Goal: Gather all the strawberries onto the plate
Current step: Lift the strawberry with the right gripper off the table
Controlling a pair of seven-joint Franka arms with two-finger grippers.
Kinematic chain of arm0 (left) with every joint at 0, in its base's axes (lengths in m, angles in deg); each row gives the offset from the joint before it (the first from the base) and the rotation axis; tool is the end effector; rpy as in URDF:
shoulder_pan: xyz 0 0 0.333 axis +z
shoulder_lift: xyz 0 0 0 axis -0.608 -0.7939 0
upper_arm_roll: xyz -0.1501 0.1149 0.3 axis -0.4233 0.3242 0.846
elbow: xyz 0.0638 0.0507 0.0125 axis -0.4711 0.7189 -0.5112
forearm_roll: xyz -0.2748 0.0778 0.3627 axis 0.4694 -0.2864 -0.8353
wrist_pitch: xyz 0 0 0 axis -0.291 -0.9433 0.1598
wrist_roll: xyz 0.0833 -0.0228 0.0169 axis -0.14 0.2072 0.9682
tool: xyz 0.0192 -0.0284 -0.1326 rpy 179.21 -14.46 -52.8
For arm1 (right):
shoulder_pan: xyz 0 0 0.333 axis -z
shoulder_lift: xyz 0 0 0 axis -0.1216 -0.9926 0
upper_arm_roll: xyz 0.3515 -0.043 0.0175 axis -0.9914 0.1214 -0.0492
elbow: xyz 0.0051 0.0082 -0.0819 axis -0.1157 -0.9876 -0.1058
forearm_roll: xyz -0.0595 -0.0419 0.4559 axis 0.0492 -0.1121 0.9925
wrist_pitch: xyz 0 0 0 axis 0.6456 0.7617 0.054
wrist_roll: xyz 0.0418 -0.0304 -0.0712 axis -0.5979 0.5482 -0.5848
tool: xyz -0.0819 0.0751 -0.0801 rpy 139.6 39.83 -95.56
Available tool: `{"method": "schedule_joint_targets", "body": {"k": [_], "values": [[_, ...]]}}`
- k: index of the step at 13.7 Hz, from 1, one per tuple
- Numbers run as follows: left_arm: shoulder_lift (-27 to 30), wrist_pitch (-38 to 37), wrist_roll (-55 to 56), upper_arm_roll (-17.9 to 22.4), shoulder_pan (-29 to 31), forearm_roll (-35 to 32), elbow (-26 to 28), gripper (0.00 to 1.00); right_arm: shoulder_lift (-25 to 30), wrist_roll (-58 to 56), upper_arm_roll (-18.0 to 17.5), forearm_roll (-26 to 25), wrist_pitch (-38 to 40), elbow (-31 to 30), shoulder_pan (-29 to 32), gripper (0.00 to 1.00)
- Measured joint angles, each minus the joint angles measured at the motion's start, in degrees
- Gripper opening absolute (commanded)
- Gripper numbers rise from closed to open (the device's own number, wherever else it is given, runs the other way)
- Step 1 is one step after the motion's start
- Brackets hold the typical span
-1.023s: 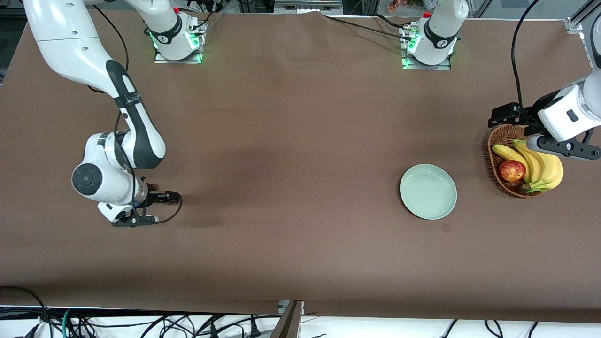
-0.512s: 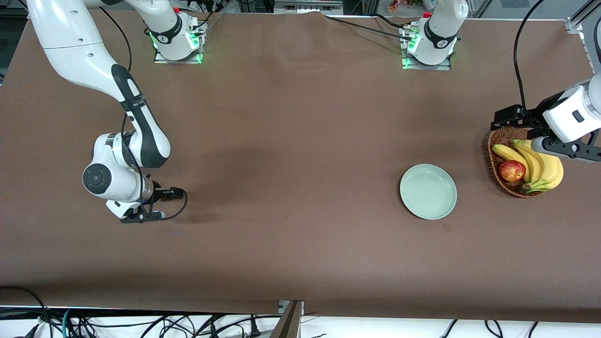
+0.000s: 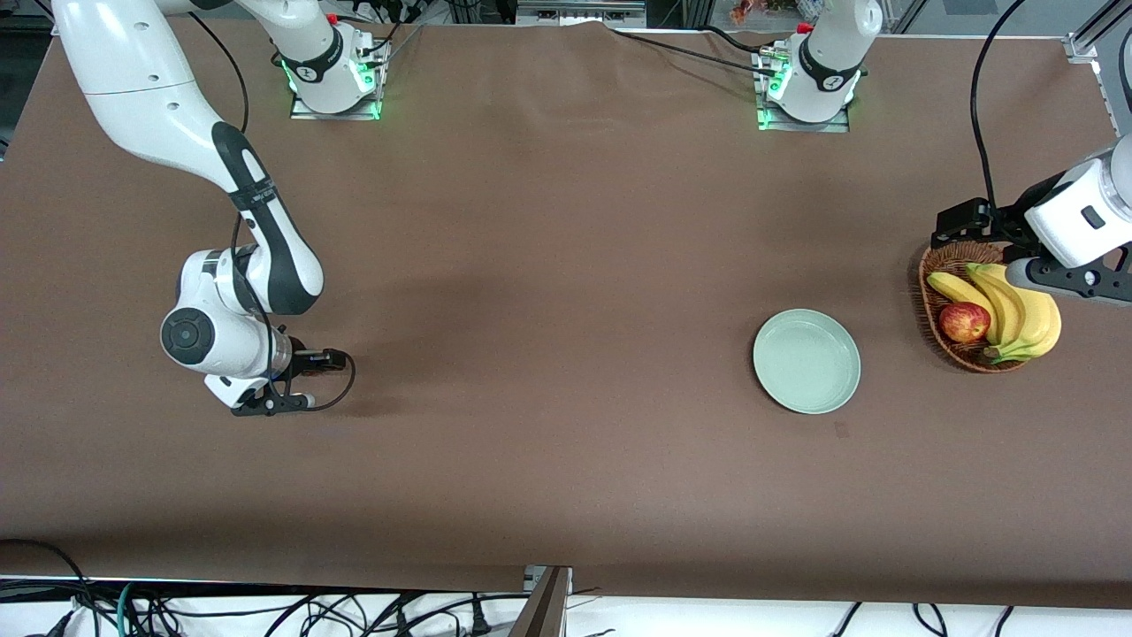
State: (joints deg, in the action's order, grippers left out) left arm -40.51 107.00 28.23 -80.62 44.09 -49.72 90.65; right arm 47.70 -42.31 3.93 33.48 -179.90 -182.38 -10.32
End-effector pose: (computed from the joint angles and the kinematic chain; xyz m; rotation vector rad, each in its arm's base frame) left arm 0.6569 -0.0051 0.5621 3.0625 -0.2388 -0.2460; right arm 0.7227 0.0681 0.1250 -3.1149 -0.1581 0.1691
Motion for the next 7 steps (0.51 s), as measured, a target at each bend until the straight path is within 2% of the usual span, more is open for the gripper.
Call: {"method": "schedule_joint_targets", "body": {"k": [1,3,7], "values": [[0.0,0.0,0.0,0.0,0.0,-0.1,0.0,1.0,0.0,0.0,0.0,0.0,0.0,0.0,0.0,0.11],[0.0,1.0,1.0,0.0,0.0,-0.5,0.0,1.0,0.1,0.0,0.1,-0.1,0.0,0.0,0.1,0.03],[-1.0,3.5,7.8,0.4,0.7,-0.5,-0.1,1.0,0.3,0.6,-1.1,0.1,-0.2,1.7,-0.9,0.04]]}}
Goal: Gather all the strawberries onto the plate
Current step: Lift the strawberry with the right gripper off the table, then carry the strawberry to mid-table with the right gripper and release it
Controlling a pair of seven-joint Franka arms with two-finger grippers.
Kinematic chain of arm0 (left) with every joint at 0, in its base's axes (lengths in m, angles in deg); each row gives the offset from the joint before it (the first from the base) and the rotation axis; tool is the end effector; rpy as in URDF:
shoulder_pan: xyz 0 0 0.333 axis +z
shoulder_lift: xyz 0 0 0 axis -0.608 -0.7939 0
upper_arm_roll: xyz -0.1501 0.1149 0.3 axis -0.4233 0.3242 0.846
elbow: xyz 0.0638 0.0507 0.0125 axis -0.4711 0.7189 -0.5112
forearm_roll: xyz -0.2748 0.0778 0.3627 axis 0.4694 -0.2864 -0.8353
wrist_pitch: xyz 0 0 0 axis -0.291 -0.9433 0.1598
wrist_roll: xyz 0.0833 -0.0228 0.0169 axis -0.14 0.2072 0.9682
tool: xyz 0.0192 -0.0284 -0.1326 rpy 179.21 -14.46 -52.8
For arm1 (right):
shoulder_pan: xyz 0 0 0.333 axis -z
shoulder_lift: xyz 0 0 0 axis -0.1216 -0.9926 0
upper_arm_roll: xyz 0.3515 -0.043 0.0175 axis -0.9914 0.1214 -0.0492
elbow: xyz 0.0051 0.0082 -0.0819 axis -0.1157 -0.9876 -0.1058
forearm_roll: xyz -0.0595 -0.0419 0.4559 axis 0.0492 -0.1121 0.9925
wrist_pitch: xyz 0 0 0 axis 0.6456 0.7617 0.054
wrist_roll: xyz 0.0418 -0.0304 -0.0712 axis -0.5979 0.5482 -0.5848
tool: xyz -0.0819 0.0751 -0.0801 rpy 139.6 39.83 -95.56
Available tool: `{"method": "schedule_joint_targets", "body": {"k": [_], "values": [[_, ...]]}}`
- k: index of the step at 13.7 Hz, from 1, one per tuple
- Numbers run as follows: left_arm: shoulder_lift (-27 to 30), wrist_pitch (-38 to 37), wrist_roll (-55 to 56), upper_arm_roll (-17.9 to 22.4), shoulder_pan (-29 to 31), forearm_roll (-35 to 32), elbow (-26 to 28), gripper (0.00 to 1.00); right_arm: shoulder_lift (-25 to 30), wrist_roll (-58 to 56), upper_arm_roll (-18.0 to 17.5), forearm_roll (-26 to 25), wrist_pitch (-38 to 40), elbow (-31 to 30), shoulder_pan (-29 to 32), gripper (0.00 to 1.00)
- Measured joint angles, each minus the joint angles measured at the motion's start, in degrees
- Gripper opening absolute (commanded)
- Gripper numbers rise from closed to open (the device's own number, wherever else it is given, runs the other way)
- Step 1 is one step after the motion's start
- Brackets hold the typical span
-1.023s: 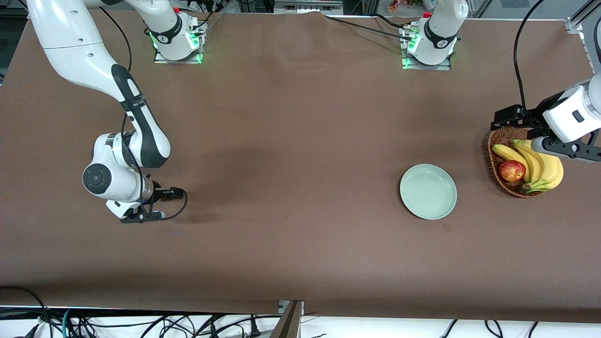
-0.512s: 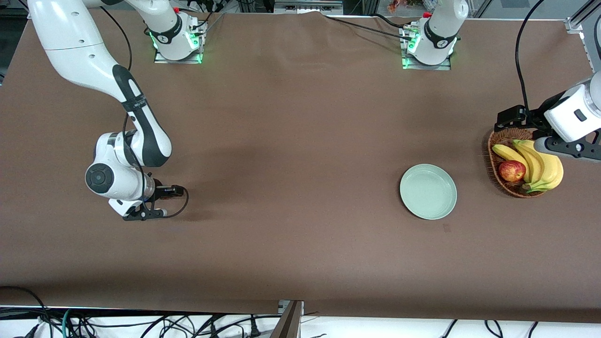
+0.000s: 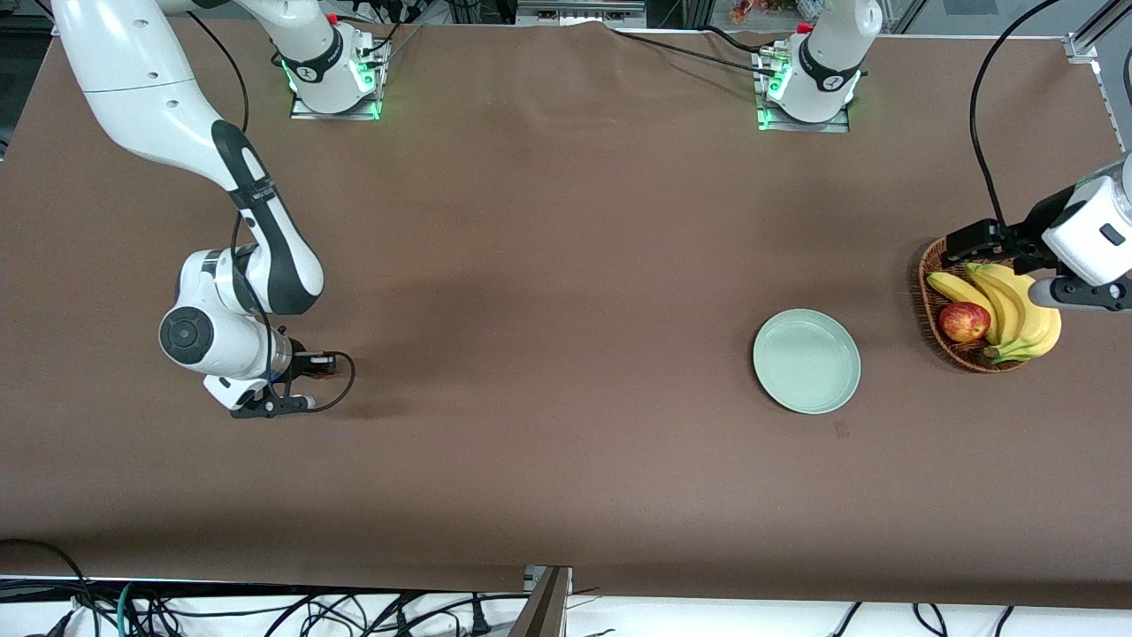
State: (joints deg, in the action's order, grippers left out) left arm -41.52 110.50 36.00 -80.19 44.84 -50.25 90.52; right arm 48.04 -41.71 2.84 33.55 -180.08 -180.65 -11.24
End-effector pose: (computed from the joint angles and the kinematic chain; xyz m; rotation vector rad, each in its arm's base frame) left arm 0.6701 0.0103 0.5557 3.0944 0.0029 -0.1818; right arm 0.7344 0.0940 0.1434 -3.1032 -0.1879 0.1085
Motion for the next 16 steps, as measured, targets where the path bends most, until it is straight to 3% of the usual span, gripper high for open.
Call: {"method": "schedule_joint_targets", "body": {"k": [3,8,13,16], "values": [[2.0,0.2,0.8,-1.8,-0.2,0.0,0.1,1.0,0.4,13.1,-1.8,0.3,0.2,2.8,-6.6,0.04],[9.1,4.5,1.0,-2.9,-0.2,-0.1,8.8,1.0,-1.6,47.8,-2.2,0.4,-0.5,8.4,-23.2,0.04],[9.3,5.1,1.0,-2.8,-0.1,-0.1,9.4,1.0,-10.2,70.9,-2.2,0.6,-14.4,15.9,-36.4,0.04],[9.3,5.1,1.0,-2.8,-0.1,-0.1,9.5,1.0,-16.4,77.5,-2.0,0.6,-19.7,21.7,-42.4,0.08]]}}
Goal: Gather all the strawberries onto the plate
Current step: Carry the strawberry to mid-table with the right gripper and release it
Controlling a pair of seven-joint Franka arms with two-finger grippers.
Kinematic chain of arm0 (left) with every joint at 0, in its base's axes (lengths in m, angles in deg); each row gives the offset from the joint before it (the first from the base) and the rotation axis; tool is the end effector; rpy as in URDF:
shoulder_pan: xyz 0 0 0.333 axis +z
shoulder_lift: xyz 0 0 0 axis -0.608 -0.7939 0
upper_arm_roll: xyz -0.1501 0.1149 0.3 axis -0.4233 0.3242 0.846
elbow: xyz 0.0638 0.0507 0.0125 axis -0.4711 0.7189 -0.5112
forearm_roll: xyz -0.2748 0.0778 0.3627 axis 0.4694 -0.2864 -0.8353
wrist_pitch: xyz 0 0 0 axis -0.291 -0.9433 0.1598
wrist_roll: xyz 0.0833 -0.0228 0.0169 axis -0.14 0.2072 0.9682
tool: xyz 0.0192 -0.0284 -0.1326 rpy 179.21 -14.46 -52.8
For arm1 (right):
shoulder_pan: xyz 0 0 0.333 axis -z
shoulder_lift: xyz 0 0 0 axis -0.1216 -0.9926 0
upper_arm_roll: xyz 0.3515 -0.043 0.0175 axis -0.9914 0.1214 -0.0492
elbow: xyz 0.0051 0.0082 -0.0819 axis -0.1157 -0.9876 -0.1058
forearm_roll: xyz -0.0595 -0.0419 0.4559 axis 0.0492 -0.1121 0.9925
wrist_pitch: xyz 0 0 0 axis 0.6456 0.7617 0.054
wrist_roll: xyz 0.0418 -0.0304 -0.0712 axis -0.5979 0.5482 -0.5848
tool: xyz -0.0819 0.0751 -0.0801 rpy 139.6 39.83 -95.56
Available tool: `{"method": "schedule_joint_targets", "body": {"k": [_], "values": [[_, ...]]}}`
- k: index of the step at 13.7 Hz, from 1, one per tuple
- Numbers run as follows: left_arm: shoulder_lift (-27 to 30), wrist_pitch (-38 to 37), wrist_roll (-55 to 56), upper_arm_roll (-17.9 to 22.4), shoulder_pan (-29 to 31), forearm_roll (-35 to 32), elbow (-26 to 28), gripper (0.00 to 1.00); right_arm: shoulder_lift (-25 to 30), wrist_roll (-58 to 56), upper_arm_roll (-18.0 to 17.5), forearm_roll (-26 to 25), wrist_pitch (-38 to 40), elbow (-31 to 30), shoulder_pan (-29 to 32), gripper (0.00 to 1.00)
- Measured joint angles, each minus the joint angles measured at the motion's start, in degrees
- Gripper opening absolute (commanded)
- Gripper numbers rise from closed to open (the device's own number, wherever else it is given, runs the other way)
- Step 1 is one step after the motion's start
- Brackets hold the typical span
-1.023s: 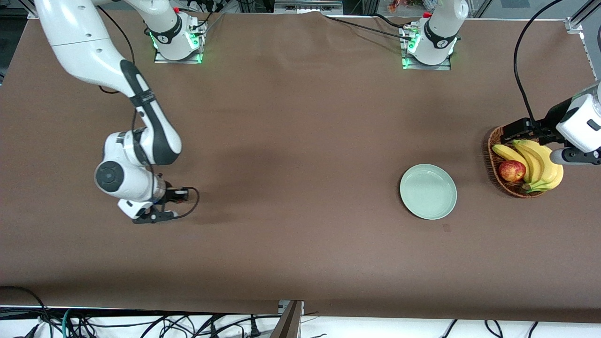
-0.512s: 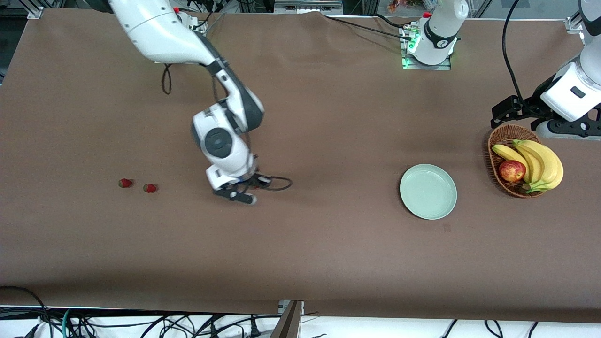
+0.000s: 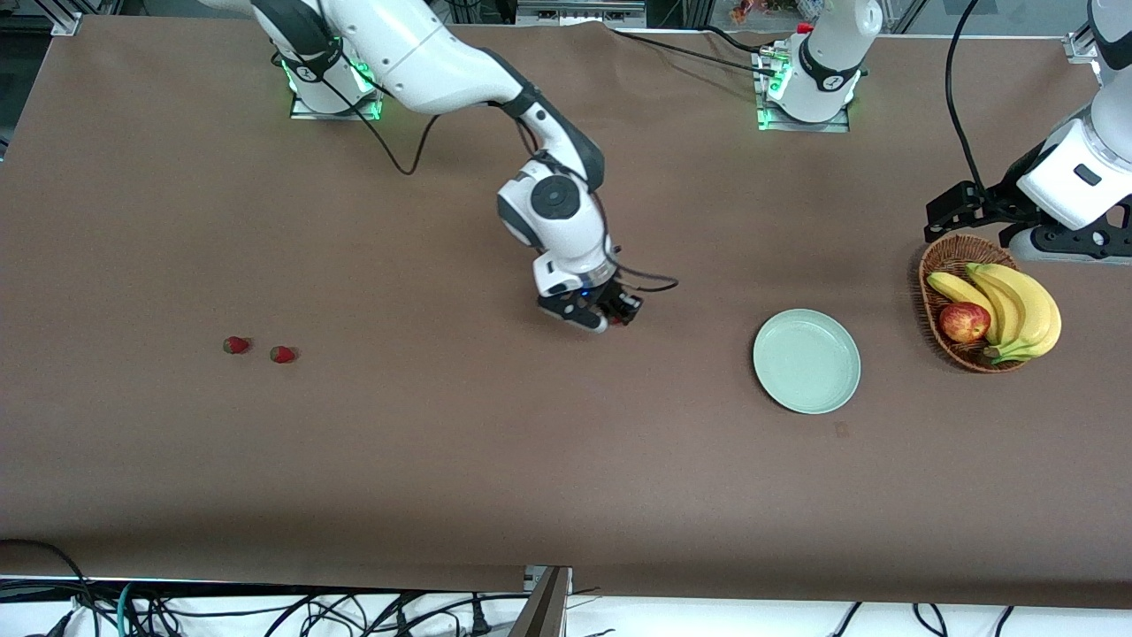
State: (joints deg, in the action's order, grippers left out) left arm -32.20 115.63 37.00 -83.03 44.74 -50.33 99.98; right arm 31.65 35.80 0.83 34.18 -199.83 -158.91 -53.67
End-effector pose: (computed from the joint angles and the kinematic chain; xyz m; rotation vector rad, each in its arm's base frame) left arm 0.6260 -0.0273 0.5786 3.1215 -0.0492 -0.0505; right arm 0.5510 0.6716 0.1375 -2.6818 0.6951 -0.1301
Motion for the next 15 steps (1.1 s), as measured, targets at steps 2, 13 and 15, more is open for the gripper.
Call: {"method": "schedule_joint_targets", "body": {"k": [2,13,15], "values": [[0.0,0.0,0.0,0.0,0.0,0.0,0.0,1.0,-1.7,0.3,0.1,0.0,-0.2,2.1,-1.6,0.63],[0.0,0.1,0.0,0.5,0.6,0.0,0.3,1.0,6.5,-29.8,1.7,0.4,28.3,5.7,14.1,1.0],[0.0,0.1,0.0,0.5,0.6,0.0,0.4,1.0,8.3,-41.0,1.9,0.4,36.6,5.7,19.7,1.0]]}}
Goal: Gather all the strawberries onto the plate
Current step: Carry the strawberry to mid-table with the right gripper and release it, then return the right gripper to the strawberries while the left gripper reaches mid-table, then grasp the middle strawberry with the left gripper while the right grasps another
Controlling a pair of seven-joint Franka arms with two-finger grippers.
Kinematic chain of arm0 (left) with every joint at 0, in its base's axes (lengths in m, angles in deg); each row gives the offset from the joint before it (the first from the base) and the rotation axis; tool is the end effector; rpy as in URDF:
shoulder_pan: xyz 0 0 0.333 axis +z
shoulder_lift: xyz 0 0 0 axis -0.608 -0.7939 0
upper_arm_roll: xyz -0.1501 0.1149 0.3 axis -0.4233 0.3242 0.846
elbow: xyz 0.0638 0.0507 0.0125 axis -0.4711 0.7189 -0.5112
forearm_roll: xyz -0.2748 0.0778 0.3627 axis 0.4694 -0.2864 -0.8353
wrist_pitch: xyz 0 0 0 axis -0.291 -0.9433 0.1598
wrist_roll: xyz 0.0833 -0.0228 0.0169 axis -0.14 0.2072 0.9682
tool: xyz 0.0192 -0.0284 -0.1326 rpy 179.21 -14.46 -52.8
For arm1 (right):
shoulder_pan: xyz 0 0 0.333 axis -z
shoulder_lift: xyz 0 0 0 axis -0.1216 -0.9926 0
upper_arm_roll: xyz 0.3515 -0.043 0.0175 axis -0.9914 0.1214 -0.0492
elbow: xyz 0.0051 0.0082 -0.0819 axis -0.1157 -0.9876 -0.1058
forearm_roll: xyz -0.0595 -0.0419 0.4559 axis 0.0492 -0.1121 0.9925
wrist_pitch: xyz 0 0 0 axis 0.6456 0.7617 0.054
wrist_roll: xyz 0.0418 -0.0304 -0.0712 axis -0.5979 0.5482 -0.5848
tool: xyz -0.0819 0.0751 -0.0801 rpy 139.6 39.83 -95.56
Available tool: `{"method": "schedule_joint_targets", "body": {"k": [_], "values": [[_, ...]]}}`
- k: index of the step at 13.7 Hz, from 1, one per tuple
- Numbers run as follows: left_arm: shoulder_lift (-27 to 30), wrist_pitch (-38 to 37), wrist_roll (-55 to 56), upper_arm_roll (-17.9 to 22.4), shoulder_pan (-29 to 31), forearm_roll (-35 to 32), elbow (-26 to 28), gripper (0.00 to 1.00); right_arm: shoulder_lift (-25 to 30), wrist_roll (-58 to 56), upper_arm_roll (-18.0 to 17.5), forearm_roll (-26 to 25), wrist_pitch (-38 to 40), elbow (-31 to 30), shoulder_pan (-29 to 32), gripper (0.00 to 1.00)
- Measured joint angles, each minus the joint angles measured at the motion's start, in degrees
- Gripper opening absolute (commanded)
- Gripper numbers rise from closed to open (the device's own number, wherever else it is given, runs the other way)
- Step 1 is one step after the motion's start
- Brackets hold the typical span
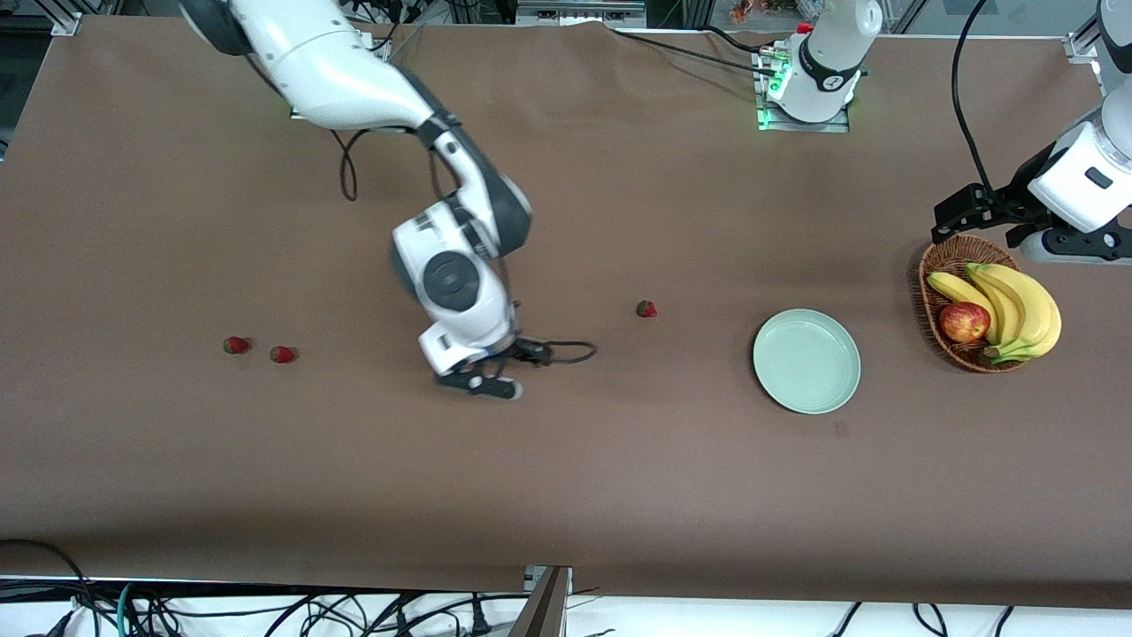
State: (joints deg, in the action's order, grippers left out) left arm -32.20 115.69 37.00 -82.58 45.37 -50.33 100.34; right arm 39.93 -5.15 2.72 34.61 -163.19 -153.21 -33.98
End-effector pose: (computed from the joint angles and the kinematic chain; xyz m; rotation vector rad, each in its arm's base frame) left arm 0.6259 -0.0155 0.5752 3.1214 -0.0197 -0.0584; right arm 0.7330 0.4172 0.2433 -3.0981 0.2070 0.0825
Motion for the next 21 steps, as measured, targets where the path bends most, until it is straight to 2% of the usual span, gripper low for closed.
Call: {"method": "schedule_joint_targets", "body": {"k": [3,6,9,13,16,19,21], "values": [[0.0,0.0,0.0,0.0,0.0,0.0,0.1,1.0,1.0,-15.4,0.4,-0.1,10.9,-0.1,9.4,1.0],[0.0,0.0,0.0,0.0,0.0,0.0,0.1,1.0,1.0,-26.1,0.9,-1.9,14.9,-0.8,16.9,1.0],[0.0,0.0,0.0,-0.1,0.0,0.0,0.1,1.0,1.0,-31.6,3.5,-4.3,14.7,-3.2,18.6,1.0],[-0.6,0.0,0.3,-0.2,0.0,1.3,0.6,1.0,0.9,-37.2,4.5,-4.3,12.0,-6.3,20.6,1.0],[-6.0,1.5,0.7,-1.0,-2.4,4.6,1.0,1.0,0.9,-41.8,4.5,-4.3,7.8,-9.8,23.9,1.0],[-12.7,5.1,6.0,-1.7,-8.2,4.3,1.1,1.0,0.9,-42.2,4.3,-4.2,5.5,-11.9,24.6,1.0],[-14.9,6.2,7.1,-1.7,-9.1,4.2,0.9,1.0,0.9,-42.2,4.1,-4.1,4.5,-13.0,24.4,1.0]]}}
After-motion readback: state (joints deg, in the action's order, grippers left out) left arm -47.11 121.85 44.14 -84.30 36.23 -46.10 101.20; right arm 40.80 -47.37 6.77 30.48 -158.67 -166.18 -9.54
